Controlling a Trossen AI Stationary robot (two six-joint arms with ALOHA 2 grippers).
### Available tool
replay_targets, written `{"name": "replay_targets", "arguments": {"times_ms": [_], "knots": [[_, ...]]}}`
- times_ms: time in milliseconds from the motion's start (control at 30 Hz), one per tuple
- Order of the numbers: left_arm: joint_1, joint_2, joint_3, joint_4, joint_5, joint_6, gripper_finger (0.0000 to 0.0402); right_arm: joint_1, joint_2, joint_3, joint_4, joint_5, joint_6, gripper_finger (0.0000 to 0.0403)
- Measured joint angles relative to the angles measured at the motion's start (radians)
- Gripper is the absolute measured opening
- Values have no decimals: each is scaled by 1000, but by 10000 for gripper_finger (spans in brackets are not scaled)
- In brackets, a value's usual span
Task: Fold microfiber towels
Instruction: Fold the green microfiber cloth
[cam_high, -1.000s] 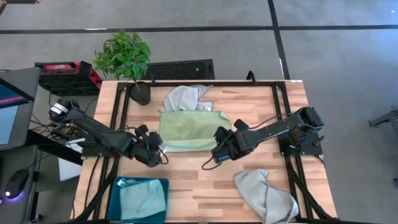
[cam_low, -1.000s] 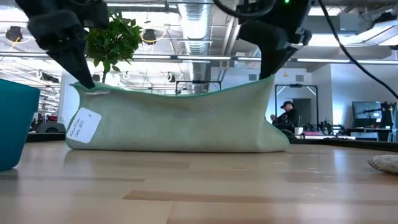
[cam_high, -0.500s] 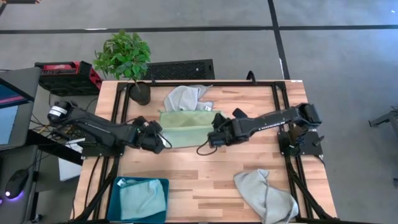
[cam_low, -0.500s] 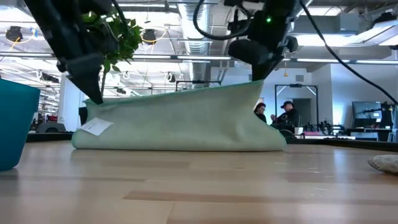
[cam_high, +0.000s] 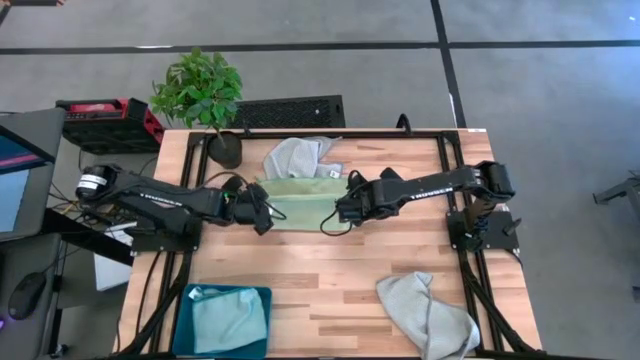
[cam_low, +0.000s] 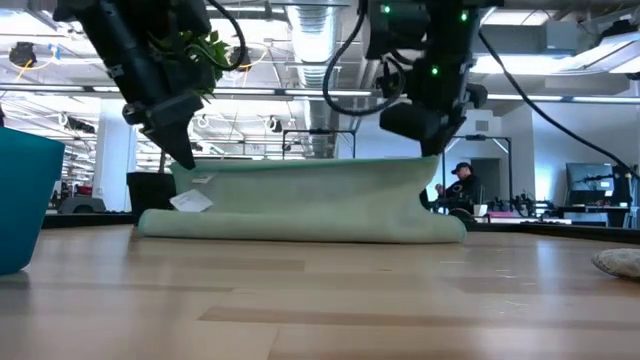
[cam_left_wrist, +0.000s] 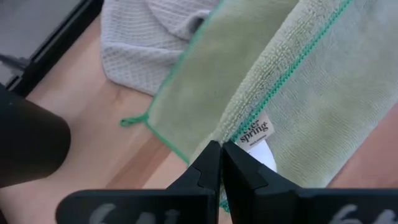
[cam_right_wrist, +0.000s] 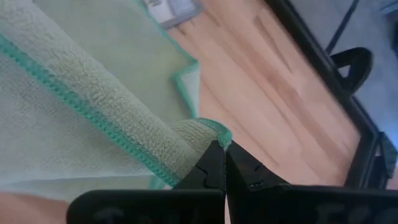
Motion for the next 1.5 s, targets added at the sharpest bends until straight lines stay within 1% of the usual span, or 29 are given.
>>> {"name": "replay_targets", "arguments": {"times_ms": [100,167,267,367,467,600,733,867,1033,1133,1233,1367,1433,1500], "knots": [[28,0,0,5,1,-4,0,-10,0,-13,15,33,-4,12],[43,0,0,7,21,-3,0,-18,0,-13,20,49,-7,12],[59,0,0,8,50,-1,0,-33,0,-13,37,46,-25,13],[65,0,0,6,52,-5,0,-44,0,-13,62,36,-64,21],[72,0,0,6,40,-3,0,-54,0,-14,92,23,-69,31],[92,0,0,8,-10,-1,8,-74,0,-14,114,23,-71,41],[134,0,0,17,-31,25,32,-105,0,-14,117,23,-71,53],[181,0,0,35,-30,40,70,-141,0,-14,117,19,-70,72],[215,0,0,35,-26,38,121,-182,0,-14,119,20,-80,107],[219,0,0,35,-25,22,142,-202,0,-14,151,20,-110,129],[217,0,0,32,-12,22,154,-213,0,-14,194,20,-170,147],[202,0,0,28,59,25,158,-201,0,-14,206,19,-242,163],[173,0,0,28,67,25,158,-184,0,-14,206,19,-268,167],[133,0,0,28,58,22,158,-154,0,-14,198,13,-346,168]]}}
